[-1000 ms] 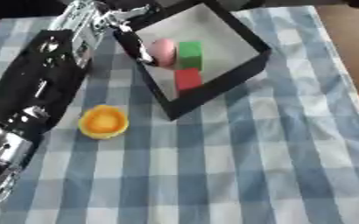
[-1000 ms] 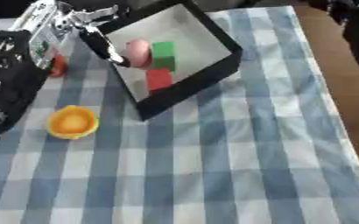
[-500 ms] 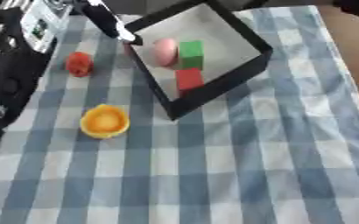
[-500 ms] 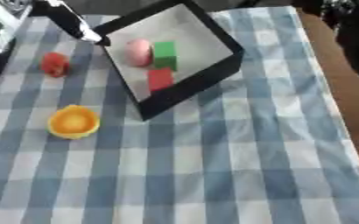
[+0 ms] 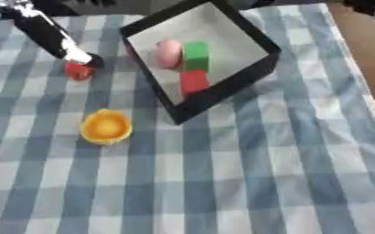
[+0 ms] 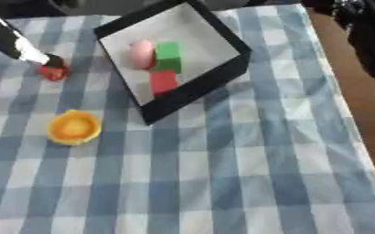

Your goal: Pick up objects on the table and place them in the box.

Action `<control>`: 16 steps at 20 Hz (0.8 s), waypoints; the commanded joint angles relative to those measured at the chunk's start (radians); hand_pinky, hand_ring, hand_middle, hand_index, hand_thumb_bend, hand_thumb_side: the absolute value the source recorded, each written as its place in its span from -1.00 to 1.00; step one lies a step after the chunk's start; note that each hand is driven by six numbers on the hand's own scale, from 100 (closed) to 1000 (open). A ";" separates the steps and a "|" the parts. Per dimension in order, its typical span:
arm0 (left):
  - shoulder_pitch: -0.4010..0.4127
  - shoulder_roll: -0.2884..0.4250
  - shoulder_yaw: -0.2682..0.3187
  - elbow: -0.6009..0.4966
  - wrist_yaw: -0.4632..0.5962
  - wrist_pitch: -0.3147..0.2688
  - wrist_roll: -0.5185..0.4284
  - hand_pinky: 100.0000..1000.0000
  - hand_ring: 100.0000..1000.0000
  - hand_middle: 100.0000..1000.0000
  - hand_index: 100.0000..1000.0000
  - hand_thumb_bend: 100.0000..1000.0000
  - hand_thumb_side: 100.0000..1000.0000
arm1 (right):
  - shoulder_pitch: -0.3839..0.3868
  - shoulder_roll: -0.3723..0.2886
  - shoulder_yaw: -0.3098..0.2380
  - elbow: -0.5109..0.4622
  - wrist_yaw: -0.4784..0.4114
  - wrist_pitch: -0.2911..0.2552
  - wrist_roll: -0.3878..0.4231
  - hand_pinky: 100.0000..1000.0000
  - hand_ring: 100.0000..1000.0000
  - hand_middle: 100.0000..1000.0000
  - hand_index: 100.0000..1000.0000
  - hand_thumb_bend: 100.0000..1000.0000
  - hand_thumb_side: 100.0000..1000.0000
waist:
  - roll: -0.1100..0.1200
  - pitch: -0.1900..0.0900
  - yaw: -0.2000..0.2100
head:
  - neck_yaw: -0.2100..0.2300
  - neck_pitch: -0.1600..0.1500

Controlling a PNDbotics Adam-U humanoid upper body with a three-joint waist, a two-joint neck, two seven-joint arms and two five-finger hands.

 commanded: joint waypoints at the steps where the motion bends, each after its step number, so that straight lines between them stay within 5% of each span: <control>1: 0.023 0.084 0.002 -0.069 0.061 0.074 -0.009 0.52 0.55 0.48 0.71 0.18 -0.33 | -0.009 -0.030 -0.011 -0.009 0.005 -0.001 -0.002 0.82 0.50 0.44 0.42 -1.00 0.26 | 0.006 -0.032 -0.001 | -0.002 -0.006; 7: 0.054 0.097 -0.055 -0.082 0.072 0.174 -0.034 0.53 0.56 0.48 0.72 0.21 -0.26 | -0.008 -0.027 -0.008 -0.006 0.010 0.001 0.001 0.82 0.50 0.44 0.42 -1.00 0.28 | 0.004 -0.029 -0.004 | 0.003 -0.002; 16: 0.061 0.060 -0.137 -0.008 0.037 0.227 -0.093 0.53 0.54 0.43 0.66 0.34 -0.12 | -0.008 -0.023 -0.007 -0.004 0.013 0.002 0.003 0.82 0.50 0.44 0.42 -1.00 0.29 | 0.004 -0.028 -0.005 | 0.008 0.005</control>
